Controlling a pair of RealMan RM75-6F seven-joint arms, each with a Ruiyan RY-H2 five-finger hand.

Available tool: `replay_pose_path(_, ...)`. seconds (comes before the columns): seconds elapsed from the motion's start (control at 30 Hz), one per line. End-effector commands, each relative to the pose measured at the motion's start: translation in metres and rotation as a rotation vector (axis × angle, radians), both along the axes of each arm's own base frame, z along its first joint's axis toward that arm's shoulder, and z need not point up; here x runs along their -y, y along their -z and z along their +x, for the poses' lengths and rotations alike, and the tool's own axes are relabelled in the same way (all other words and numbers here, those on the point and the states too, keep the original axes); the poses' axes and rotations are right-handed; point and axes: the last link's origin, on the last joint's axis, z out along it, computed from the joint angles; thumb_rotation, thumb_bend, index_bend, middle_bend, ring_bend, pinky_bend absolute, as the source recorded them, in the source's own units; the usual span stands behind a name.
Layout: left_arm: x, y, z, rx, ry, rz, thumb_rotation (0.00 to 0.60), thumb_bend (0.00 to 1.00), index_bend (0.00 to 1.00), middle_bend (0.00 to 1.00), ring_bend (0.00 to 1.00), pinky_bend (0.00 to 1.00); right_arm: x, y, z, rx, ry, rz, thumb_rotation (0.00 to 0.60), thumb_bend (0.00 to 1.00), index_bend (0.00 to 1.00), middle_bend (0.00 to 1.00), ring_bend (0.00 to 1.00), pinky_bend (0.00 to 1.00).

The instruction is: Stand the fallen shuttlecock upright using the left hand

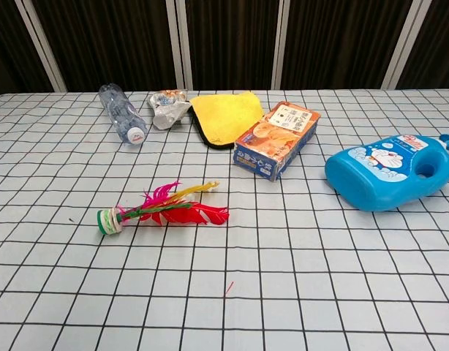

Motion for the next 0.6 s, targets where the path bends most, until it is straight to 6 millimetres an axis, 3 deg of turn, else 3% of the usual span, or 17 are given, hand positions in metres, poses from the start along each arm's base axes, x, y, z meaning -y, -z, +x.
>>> replay_pose_path(0.03, 0.0003, -0.0003, -0.0004, -0.001, 0.0, -0.001, 0.6, 0.16, 0.0, 0.0, 0.0, 0.0, 0.0, 0.0003, 0.0003, 0.0, -0.002, 0.001, 0.6, 0.33, 0.0, 0.0, 0.0, 0.0)
replay_pose_path(0.6, -0.0009, 0.0052, 0.0003, -0.019, -0.001, -0.049, 0.6, 0.16, 0.0, 0.0, 0.0, 0.0, 0.0009, 0.0009, 0.0001, 0.001, 0.002, 0.002, 0.6, 0.33, 0.0, 0.0, 0.0, 0.0)
